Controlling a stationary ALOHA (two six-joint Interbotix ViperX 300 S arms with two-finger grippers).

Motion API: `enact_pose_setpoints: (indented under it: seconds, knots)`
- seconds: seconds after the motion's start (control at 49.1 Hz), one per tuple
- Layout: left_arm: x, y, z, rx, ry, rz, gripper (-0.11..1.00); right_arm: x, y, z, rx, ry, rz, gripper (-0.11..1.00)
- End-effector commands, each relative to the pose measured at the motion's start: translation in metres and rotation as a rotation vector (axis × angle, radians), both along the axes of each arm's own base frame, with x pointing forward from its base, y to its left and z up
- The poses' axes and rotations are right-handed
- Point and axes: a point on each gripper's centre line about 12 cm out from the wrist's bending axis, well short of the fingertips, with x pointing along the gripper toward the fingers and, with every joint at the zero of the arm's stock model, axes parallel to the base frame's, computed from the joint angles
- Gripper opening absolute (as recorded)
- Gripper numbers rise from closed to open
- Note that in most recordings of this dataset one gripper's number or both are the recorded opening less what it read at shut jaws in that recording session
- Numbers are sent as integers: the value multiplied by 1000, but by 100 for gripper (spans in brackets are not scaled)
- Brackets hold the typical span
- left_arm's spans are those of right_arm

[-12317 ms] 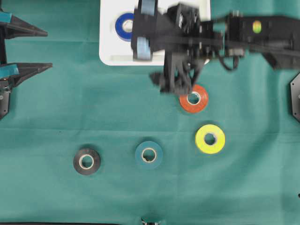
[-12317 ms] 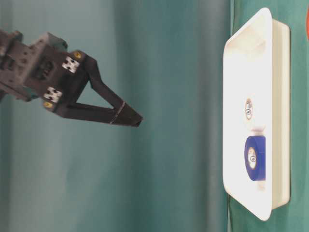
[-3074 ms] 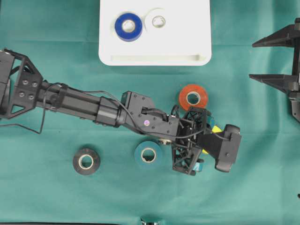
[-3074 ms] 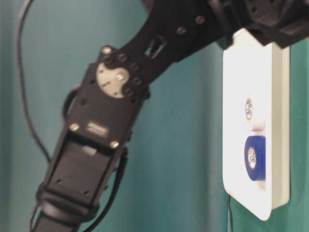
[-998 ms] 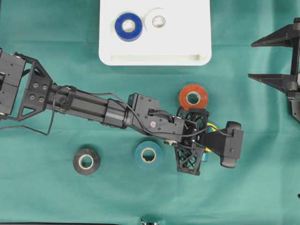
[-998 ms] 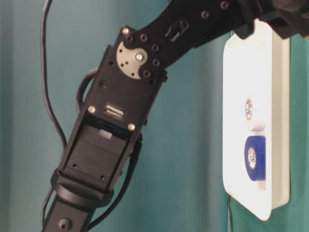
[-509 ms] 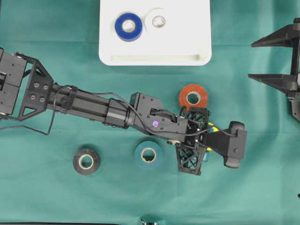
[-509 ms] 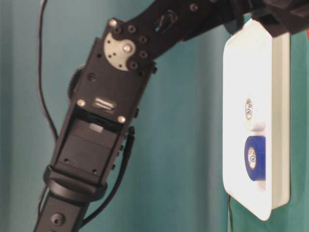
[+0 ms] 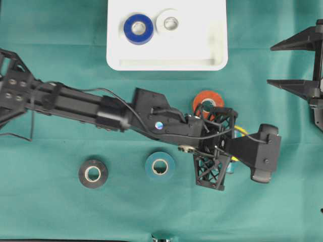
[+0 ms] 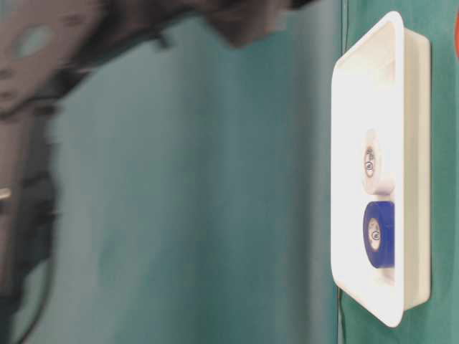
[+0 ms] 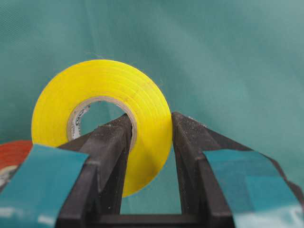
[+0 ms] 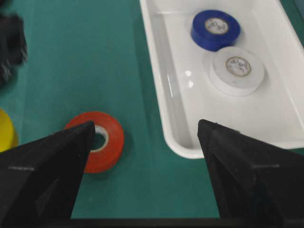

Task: Pick up the tape from a random location and place it into the white case.
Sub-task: 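Lift the yellow tape roll with the left gripper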

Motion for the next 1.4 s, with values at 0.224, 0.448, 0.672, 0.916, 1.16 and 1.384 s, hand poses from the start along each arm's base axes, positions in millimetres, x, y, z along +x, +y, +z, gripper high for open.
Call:
enact_pose_setpoints:
  seconds: [0.224, 0.448, 0.672, 0.916, 1.16, 1.384]
  knots:
    - [-21, 7, 102, -3, -146, 0, 23, 2, 0, 5, 2, -16, -1, 85]
    - [-25, 6, 126, 12, -146, -18, 23, 2, 0, 5, 2, -14, -1, 85]
    - [-28, 2, 148, 21, -184, -44, 23, 2, -1, 4, 2, -12, -3, 85]
    - [-28, 4, 146, 22, -178, -40, 23, 2, 0, 4, 0, -11, -1, 85]
    - [-28, 4, 145, 23, -175, -40, 23, 2, -1, 4, 0, -11, -3, 85]
    - [-28, 4, 145, 23, -174, -40, 23, 2, 0, 4, 0, -12, -1, 85]
